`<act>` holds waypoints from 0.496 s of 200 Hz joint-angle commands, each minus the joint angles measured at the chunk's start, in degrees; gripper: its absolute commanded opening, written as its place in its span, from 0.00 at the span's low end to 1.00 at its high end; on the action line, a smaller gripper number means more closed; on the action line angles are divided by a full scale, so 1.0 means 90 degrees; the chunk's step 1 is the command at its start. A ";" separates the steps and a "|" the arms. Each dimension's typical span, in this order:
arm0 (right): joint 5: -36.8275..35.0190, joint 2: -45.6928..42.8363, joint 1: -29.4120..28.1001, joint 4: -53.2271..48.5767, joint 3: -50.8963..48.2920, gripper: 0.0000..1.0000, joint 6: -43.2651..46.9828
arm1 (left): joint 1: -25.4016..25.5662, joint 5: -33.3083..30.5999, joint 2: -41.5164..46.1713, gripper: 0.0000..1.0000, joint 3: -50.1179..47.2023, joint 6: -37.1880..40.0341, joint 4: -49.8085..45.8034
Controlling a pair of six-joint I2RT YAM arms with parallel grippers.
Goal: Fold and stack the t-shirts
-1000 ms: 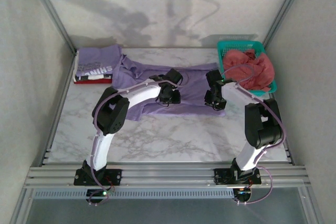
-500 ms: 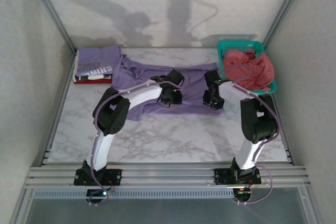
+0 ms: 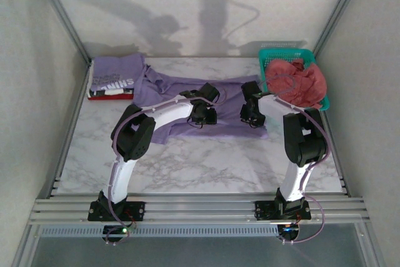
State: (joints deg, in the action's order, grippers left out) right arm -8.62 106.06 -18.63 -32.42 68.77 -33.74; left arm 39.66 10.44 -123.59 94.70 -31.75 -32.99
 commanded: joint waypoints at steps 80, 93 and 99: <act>-0.0291 0.0151 -0.0107 -0.0113 0.0093 0.29 -0.0070 | -0.0002 -0.0135 0.0022 0.38 -0.0138 -0.0008 0.0098; -0.0311 0.0241 -0.0107 -0.0108 0.0101 0.27 -0.0070 | -0.0002 -0.0103 0.0007 0.38 -0.0096 0.0000 0.0094; -0.0313 0.0268 -0.0107 -0.0105 0.0103 0.25 -0.0085 | -0.0002 -0.0095 0.0002 0.38 -0.0070 0.0009 0.0079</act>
State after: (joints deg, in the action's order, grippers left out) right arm -9.47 106.87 -19.18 -32.36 69.01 -33.85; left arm 39.66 10.44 -123.59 94.00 -31.75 -32.47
